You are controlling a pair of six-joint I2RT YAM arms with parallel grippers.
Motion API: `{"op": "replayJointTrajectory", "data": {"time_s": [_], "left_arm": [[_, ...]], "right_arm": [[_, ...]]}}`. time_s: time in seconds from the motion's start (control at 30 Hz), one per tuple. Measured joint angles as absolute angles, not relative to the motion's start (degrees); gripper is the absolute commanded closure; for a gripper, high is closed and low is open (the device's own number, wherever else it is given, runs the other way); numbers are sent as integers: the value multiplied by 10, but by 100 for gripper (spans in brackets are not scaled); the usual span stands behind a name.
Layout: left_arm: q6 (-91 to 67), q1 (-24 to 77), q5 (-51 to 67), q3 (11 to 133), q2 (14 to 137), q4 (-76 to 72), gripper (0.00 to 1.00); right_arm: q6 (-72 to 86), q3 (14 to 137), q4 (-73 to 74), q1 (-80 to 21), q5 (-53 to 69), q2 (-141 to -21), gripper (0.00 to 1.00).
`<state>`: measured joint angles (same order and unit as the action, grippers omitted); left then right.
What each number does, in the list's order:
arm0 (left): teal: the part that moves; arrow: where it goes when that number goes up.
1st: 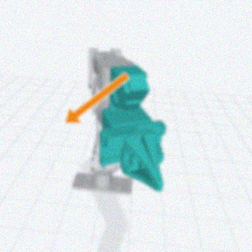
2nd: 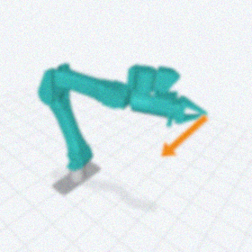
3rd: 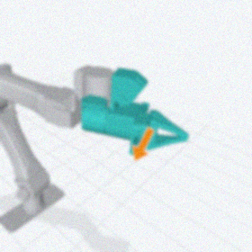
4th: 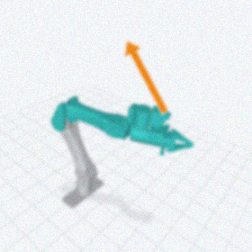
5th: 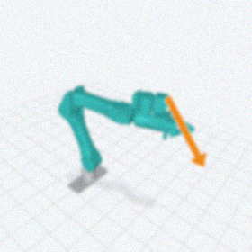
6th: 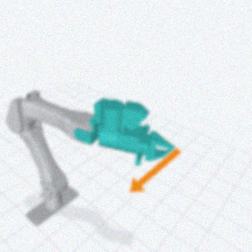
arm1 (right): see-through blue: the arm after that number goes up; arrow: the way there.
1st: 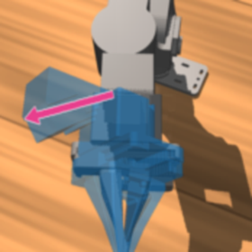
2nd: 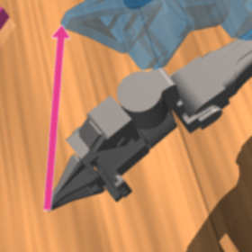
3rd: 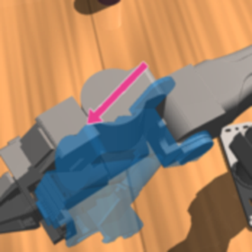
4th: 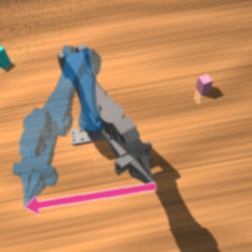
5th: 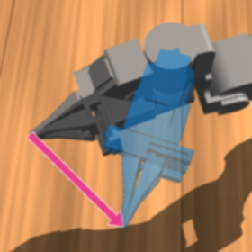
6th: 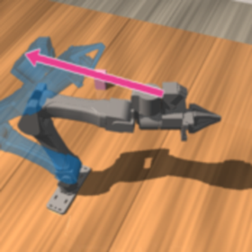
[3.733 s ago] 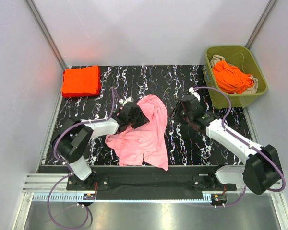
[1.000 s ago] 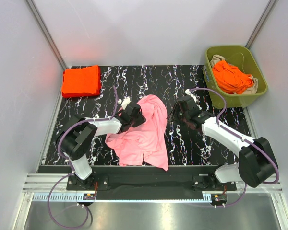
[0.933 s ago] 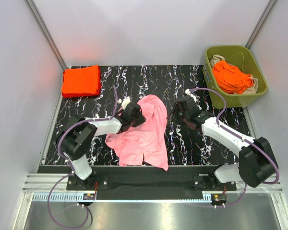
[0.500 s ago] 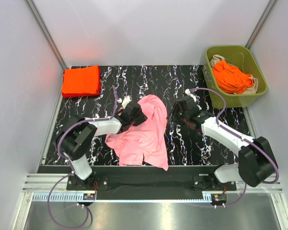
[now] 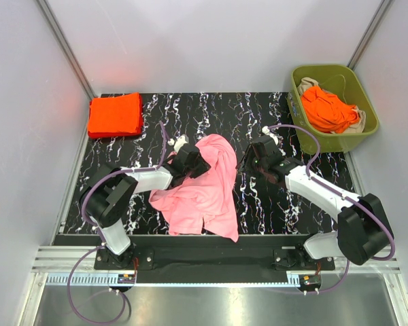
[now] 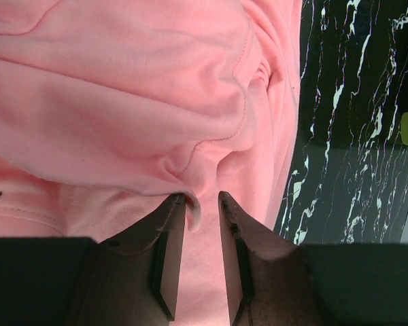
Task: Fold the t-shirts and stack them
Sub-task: Flatten the tshirt out
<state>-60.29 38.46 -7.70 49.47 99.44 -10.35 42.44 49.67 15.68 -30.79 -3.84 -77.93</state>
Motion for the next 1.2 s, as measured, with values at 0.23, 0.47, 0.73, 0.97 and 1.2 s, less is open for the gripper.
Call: {"op": "replayJointTrajectory", "data": {"time_s": [0.23, 0.47, 0.73, 0.97, 1.2], "left_arm": [[-603, 386, -77, 495, 994, -103, 72], [-605, 391, -71, 495, 995, -104, 100], [-560, 349, -45, 515, 960, -24, 100], [-429, 204, -51, 646, 775, 103, 100], [-362, 116, -11, 675, 669, 146, 100]], "right_arm": [[424, 497, 157, -308, -38, -779, 56], [426, 496, 157, -308, -35, -779, 56], [444, 489, 160, -307, -19, -779, 56], [441, 480, 158, -306, -7, -794, 57], [396, 520, 147, -306, 37, -905, 55]]}}
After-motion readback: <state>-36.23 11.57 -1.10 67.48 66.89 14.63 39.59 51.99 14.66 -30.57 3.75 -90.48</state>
